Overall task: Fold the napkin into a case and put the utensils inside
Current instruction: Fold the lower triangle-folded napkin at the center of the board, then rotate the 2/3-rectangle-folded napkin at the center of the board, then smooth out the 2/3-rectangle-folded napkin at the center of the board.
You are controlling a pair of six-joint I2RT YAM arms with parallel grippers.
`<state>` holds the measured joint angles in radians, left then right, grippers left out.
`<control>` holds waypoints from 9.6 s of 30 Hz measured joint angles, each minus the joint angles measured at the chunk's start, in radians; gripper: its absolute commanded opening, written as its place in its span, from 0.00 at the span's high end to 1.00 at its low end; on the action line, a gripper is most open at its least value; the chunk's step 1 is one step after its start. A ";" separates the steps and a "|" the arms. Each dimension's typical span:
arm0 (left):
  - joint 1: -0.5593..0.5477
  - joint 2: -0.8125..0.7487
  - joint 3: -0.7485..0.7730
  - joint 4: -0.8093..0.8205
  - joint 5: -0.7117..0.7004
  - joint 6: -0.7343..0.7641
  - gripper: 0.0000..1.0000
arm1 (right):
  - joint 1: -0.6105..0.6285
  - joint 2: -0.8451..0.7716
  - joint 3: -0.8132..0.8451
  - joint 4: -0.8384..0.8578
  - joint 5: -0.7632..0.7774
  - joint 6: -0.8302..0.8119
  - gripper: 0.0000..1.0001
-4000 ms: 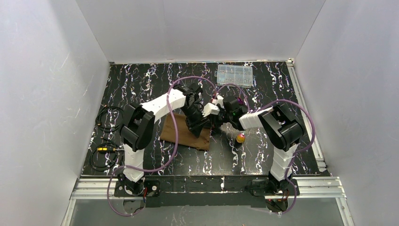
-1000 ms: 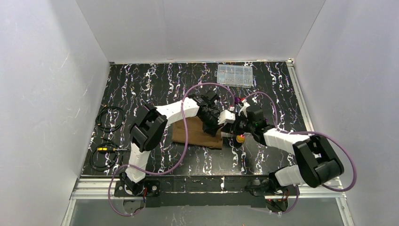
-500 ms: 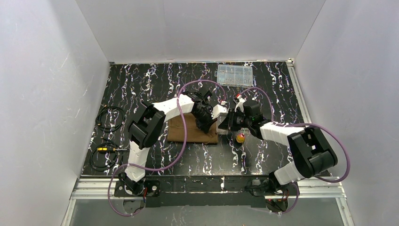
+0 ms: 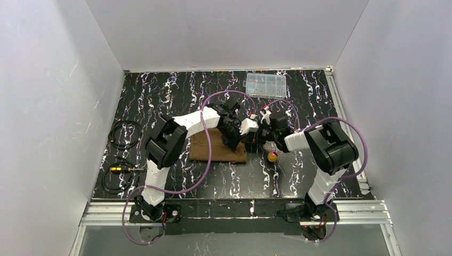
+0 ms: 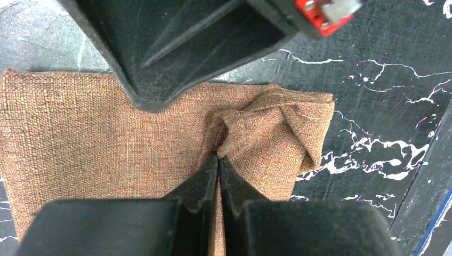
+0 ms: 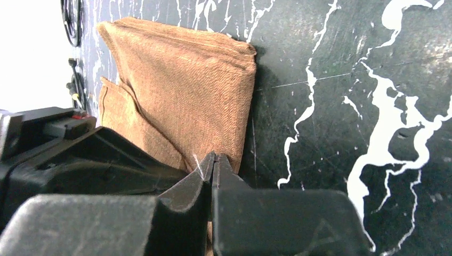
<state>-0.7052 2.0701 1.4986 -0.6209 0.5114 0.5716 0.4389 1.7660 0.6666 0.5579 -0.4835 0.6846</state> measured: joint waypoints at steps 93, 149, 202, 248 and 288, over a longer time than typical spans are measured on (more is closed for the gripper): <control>0.182 -0.263 -0.165 -0.203 -0.070 -0.031 0.56 | 0.077 -0.002 -0.239 0.337 -0.063 0.285 0.96; 0.202 -0.338 -0.431 -0.113 -0.382 0.087 0.60 | 0.057 0.199 0.520 -0.599 0.127 -0.369 0.87; 0.264 -0.289 -0.096 -0.302 -0.175 -0.098 0.51 | 0.122 0.210 0.672 -0.593 0.081 -0.374 0.85; 0.078 -0.359 -0.369 -0.096 -0.440 0.179 0.68 | 0.212 -0.264 0.138 -0.476 0.147 -0.130 0.89; 0.206 -0.394 -0.428 0.098 -0.467 -0.155 0.78 | 0.484 0.006 0.182 -0.279 0.269 -0.080 0.93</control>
<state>-0.4992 1.6764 1.0706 -0.5228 0.0448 0.4168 0.9230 1.7721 0.8490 0.2790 -0.2142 0.6041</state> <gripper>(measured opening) 0.249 0.075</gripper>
